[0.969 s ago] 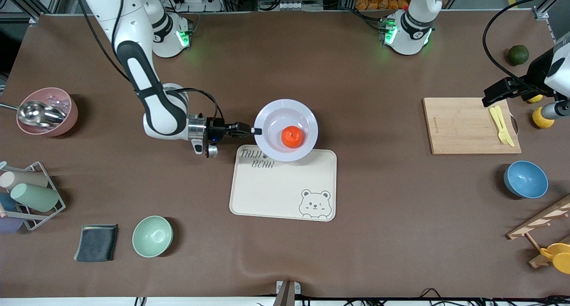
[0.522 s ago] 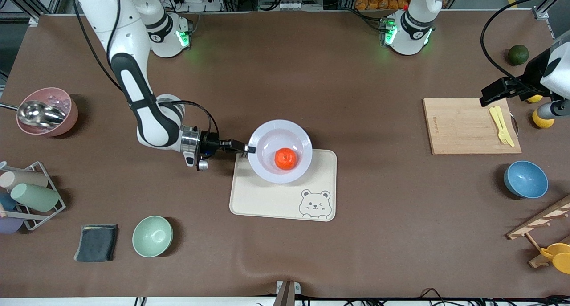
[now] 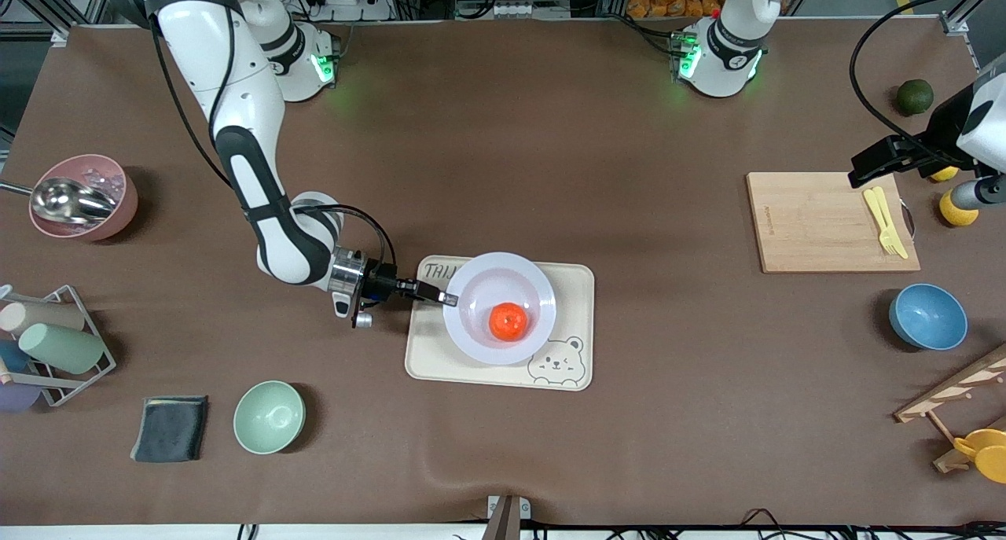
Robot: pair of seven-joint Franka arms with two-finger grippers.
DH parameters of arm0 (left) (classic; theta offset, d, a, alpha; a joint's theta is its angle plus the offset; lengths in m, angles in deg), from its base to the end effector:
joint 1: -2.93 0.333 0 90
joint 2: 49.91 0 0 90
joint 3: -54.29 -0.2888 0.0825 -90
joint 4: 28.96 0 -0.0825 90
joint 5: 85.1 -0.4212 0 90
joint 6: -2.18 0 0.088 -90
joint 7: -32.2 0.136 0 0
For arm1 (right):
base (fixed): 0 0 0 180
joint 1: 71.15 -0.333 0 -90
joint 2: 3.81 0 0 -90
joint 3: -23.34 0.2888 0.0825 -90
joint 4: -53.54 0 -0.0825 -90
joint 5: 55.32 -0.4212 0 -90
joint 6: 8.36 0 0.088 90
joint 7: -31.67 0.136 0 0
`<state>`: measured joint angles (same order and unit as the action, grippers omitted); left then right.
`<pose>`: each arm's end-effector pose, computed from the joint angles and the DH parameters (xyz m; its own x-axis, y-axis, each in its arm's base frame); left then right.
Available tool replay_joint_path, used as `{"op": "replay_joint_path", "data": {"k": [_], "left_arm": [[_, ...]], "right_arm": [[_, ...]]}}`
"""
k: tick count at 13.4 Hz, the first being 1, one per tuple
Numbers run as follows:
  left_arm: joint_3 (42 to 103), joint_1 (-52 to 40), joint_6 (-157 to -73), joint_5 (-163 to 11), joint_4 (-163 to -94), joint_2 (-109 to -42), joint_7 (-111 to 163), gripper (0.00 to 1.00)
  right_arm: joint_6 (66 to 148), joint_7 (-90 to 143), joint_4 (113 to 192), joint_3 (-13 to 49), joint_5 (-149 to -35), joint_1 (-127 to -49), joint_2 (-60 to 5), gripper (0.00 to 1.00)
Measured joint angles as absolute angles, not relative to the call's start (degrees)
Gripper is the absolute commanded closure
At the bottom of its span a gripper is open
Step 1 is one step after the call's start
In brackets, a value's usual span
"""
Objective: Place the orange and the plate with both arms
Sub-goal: 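Slide the white plate onto the bear tray with the right gripper, then open the right gripper and release the plate rim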
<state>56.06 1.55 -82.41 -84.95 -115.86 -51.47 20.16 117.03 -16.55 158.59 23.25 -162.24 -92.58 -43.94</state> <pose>0.5869 -0.0325 0.5716 0.9858 0.1544 -0.0667 0.1540 -0.9880 -0.0107 0.5917 0.2927 0.0883 0.9620 -0.2533 -0.1021 -0.1800 -0.3068 -0.9346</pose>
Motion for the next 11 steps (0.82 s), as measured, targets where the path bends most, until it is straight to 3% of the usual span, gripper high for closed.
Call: {"op": "replay_joint_path", "data": {"k": [7,8,10,11], "left_arm": [[55.9,1.6,-82.4,-85.0,-115.8,-51.5,20.2,0.00],[55.9,1.6,-82.4,-85.0,-115.8,-51.5,20.2,0.00],[55.9,1.6,-82.4,-85.0,-115.8,-51.5,20.2,0.00],[55.9,1.6,-82.4,-85.0,-115.8,-51.5,20.2,0.00]], "right_arm": [[121.2,-16.9,156.7,23.3,-162.3,-94.3,-45.5,1.00],[121.7,-17.2,156.7,23.3,-162.3,-94.5,-45.7,0.76],[122.1,-17.3,156.6,23.3,-162.3,-94.6,-46.0,0.43],[122.2,-17.3,156.6,23.3,-162.3,-94.6,-46.1,0.00]]}}
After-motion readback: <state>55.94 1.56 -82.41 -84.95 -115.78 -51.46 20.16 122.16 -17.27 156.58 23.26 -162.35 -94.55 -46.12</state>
